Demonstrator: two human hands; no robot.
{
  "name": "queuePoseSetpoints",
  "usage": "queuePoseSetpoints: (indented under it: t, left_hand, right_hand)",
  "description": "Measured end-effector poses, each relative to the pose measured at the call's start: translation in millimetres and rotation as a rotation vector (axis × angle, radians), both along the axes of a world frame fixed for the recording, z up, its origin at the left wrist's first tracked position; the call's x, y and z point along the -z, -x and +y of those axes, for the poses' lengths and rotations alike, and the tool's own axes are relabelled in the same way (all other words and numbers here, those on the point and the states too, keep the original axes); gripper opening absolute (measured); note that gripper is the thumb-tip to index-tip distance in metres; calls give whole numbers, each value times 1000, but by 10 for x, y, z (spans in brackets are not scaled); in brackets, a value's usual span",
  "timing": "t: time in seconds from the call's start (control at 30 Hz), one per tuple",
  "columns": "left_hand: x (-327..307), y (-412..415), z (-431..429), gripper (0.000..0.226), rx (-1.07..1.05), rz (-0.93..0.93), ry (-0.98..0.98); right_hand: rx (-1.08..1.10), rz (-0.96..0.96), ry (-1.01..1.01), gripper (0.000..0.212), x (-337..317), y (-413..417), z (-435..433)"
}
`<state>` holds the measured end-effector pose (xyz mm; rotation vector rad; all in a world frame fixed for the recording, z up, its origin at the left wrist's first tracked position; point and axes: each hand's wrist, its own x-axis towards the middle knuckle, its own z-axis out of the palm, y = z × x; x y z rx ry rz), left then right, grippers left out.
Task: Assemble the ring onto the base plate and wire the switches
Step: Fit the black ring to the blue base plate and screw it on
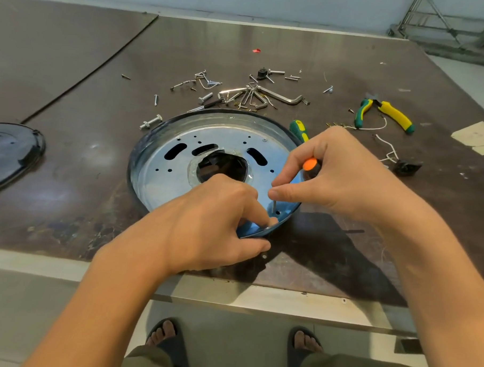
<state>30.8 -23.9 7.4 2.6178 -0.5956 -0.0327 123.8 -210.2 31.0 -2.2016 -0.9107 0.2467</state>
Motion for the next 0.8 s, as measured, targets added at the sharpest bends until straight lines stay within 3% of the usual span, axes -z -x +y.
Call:
queuePoseSetpoints:
  t: [0.3, 0.43, 0.5, 0.63, 0.8]
  left_hand:
    - [19, -5, 9, 18, -10, 13, -36]
    - [41, -8, 8, 28, -28, -7, -20]
    - [50, -10, 12, 39, -50, -16, 5]
    - [45, -9, 16, 55, -23, -23, 23]
    - [37, -8, -3, 55, 1, -19, -21]
  right_hand:
    - [-98, -92, 124, 11, 11, -41, -81]
    - [-210, 23, 152, 35, -8, -39, -136]
    - [-226, 38, 147, 33, -10, -32, -153]
    - [-117, 16, 60, 12, 30, -89, -234]
    - [136, -30, -77, 10, 90, -148, -261]
